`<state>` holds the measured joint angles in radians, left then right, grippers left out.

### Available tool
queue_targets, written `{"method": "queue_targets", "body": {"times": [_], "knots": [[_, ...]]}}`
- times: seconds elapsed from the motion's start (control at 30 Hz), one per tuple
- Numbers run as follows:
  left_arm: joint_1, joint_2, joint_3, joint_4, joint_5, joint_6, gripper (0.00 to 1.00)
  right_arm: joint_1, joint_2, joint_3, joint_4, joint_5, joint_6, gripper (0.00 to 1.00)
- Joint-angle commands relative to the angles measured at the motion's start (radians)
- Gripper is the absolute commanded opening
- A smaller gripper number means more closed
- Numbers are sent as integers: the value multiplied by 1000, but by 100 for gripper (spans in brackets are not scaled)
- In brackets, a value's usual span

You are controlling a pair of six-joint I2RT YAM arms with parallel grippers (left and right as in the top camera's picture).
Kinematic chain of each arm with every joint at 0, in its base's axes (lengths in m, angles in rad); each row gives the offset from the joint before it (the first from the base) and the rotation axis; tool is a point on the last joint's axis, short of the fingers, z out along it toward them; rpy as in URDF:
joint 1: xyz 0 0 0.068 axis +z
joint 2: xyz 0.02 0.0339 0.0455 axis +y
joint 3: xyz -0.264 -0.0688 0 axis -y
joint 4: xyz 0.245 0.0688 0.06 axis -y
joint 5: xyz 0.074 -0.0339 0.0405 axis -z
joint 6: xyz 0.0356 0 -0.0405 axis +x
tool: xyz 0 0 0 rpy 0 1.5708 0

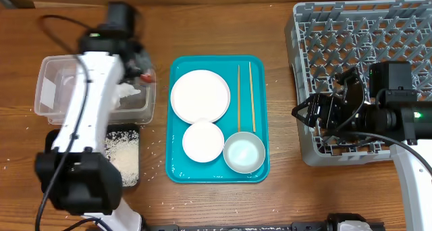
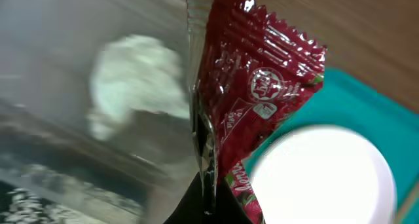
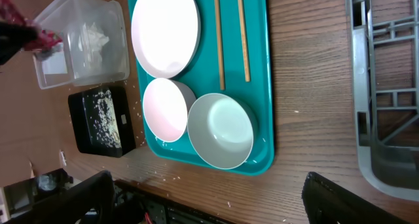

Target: Sort waste into correct bins and load items into the dishwasher

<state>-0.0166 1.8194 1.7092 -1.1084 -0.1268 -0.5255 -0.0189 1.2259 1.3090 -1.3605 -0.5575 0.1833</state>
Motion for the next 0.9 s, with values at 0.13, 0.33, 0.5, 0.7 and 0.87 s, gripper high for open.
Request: {"method": "queue_targets", "body": {"times": [0.13, 0.33, 0.5, 0.7, 0.87], "knots": [[82, 82, -5, -25, 52, 86, 73, 4, -14, 27, 13, 6, -2, 94], [42, -29, -4, -92, 158, 188, 62, 4, -14, 27, 34, 94, -2, 98], [-63, -262, -4, -162, 161, 261, 67, 4, -13, 27, 64, 97, -2, 100], [-270, -474, -4, -242, 142, 312, 100, 4, -12, 27, 142, 97, -2, 100], [-307, -509, -5, -279, 175, 309, 100, 4, -12, 27, 182, 97, -2, 100]]}}
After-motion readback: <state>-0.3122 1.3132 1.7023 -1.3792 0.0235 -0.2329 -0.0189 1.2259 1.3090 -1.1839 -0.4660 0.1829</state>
